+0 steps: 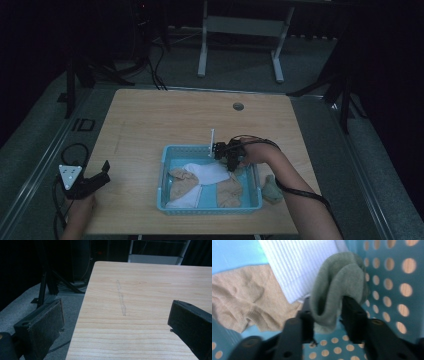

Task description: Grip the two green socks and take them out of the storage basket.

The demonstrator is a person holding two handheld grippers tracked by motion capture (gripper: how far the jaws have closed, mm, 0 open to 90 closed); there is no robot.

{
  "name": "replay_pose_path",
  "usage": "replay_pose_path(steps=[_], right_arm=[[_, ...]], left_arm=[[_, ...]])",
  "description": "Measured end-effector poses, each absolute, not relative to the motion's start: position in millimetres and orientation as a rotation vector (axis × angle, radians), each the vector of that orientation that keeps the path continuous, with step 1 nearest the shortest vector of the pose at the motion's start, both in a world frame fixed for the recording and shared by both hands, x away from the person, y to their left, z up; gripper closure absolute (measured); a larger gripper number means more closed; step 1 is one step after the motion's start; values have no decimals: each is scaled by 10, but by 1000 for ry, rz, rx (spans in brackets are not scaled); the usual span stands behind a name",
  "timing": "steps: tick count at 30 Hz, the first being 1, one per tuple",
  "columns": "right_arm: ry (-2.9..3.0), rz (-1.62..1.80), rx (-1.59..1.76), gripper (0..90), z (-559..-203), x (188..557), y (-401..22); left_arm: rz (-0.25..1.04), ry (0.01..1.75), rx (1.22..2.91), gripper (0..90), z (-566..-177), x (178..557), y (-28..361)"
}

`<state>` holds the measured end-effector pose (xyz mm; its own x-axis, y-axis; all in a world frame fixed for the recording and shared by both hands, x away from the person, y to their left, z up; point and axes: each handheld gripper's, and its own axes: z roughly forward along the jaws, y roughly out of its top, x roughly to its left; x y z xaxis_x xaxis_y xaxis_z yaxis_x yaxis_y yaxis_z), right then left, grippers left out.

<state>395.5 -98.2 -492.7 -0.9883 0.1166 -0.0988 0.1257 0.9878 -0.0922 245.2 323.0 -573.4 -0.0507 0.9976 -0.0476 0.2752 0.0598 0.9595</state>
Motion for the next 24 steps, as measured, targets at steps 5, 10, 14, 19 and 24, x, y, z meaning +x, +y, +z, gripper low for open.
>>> replay_pose_path(steps=[5,10,14,19,24], right_arm=[[3049,-131,175,829,-4821,3919,-993],[3050,-89,156,841,-4586,3820,-1017],[3050,-63,135,842,-4392,3743,-1033],[3061,-16,125,841,-4157,3690,-1080],[3047,39,119,841,-3918,3638,-1139]], left_arm=[[1057,1472,1350,7,-5735,2453,3228],[1058,1475,1351,7,-5735,2454,3227],[1058,1477,1348,7,-5735,2455,3227],[1057,1478,1347,7,-5736,2456,3228],[1057,1479,1346,7,-5736,2457,3230]])
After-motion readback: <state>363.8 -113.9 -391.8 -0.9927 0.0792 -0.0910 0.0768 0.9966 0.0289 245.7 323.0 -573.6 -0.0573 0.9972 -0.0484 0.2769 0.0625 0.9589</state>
